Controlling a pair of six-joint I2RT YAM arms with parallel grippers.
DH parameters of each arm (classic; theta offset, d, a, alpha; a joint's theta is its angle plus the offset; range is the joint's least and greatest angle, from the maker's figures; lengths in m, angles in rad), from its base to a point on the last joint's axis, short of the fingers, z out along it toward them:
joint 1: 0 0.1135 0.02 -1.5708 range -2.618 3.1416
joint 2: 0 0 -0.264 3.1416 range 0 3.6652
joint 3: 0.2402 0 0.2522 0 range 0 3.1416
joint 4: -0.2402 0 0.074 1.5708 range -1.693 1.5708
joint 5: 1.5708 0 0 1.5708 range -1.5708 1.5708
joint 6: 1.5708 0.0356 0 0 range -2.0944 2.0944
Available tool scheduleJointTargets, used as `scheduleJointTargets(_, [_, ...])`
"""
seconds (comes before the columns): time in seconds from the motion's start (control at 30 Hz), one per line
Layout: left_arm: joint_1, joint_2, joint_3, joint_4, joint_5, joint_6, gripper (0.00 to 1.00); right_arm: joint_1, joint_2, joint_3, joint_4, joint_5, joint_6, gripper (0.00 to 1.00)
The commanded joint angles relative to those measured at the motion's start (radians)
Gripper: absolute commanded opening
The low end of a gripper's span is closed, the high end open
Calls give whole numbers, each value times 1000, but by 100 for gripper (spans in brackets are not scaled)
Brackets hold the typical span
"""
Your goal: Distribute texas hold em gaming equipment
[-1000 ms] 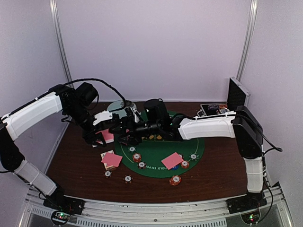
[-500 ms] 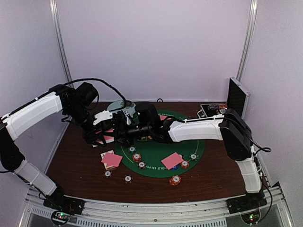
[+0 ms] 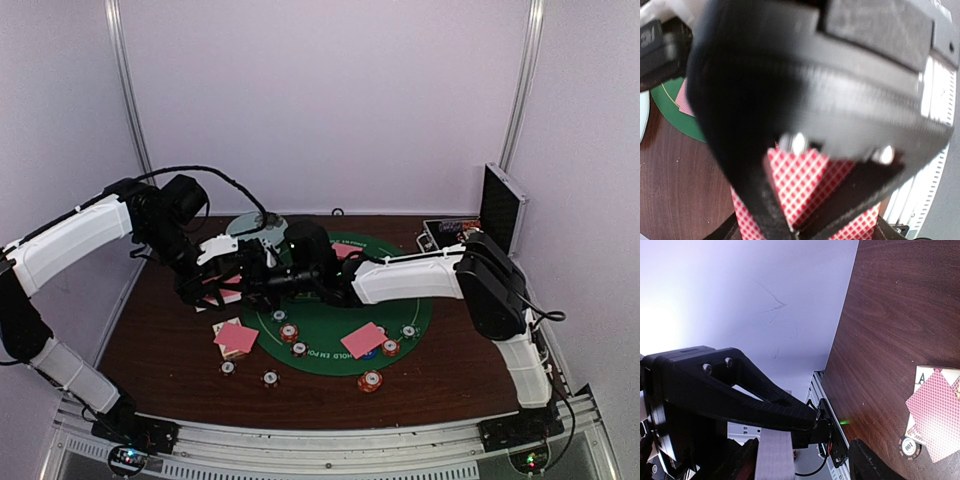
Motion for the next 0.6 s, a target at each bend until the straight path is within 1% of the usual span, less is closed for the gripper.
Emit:
scheduleJointTargets(0.0, [3, -14, 21, 12, 25, 7, 0, -13, -55, -64, 1, 16, -5, 60])
scheduleJointTargets(0.57, [3, -16, 17, 12, 18, 11, 0, -38, -153, -143, -34, 14, -38, 34])
